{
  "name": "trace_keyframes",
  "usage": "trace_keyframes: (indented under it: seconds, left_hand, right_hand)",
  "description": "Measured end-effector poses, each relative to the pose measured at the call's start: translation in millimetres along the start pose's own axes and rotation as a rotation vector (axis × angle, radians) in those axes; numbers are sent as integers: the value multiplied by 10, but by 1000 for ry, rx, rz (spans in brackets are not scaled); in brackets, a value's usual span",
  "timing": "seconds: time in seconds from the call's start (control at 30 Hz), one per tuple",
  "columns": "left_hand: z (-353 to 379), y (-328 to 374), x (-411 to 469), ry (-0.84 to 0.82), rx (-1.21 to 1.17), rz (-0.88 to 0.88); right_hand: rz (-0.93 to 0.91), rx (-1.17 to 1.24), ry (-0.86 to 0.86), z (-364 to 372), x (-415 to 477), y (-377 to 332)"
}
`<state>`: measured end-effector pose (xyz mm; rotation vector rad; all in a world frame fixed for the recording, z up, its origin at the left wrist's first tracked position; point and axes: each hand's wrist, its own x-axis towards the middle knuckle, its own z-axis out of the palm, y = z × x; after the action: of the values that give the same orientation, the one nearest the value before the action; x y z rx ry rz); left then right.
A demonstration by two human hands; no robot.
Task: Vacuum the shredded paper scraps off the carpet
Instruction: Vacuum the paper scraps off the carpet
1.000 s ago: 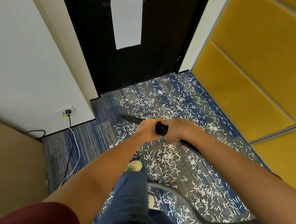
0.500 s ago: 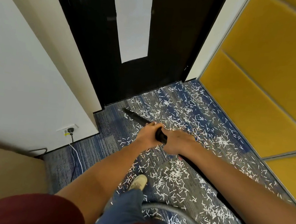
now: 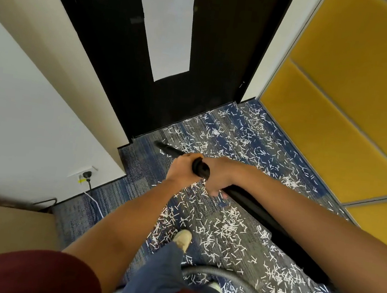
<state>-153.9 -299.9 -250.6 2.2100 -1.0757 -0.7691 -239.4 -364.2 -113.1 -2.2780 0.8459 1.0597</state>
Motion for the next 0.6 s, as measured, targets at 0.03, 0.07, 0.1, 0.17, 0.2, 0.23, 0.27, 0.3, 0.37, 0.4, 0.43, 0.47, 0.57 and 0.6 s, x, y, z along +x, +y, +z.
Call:
trace_keyframes:
  seconds: [0.03, 0.07, 0.1, 0.17, 0.2, 0.23, 0.27, 0.3, 0.37, 0.4, 0.43, 0.47, 0.57, 0.6]
  left_hand:
    - [-14, 9, 21, -11, 0, -2]
    - [-29, 36, 50, -21, 8, -1]
    - [-42, 61, 87, -27, 18, 3]
    - [-72, 121, 147, -29, 30, 15]
    - [-75, 148, 163, -37, 34, 20]
    - [-68, 169, 176, -48, 38, 21]
    - [-62, 183, 178, -59, 46, 19]
    - [-55, 189, 174, -66, 57, 18]
    - [-52, 194, 160, -62, 76, 18]
    - [-57, 190, 154, -60, 81, 19]
    - [-65, 195, 147, -63, 84, 20]
    - [-75, 209, 138, -67, 85, 19]
    - [-45, 242, 146, -63, 46, 7]
    - [-21, 255, 148, -77, 45, 5]
  right_hand:
    - [-8, -21, 14, -26, -13, 8]
    - [-11, -48, 38, -50, -27, 27]
    - [-12, -102, 74, -72, -35, 46]
    - [-8, -243, 153, -97, -36, 66]
    - [-4, -276, 176, -95, -32, 76]
    - [7, -291, 186, -92, -33, 80]
    - [18, -298, 193, -77, -34, 80]
    - [25, -297, 204, -57, -42, 75]
    - [15, -276, 232, -13, -63, 60]
    - [6, -266, 244, -2, -79, 48]
    - [2, -258, 254, -2, -96, 42]
    - [1, -250, 262, -3, -109, 41]
    - [11, -231, 268, -18, -145, 67]
    - [16, -232, 263, -13, -162, 86]
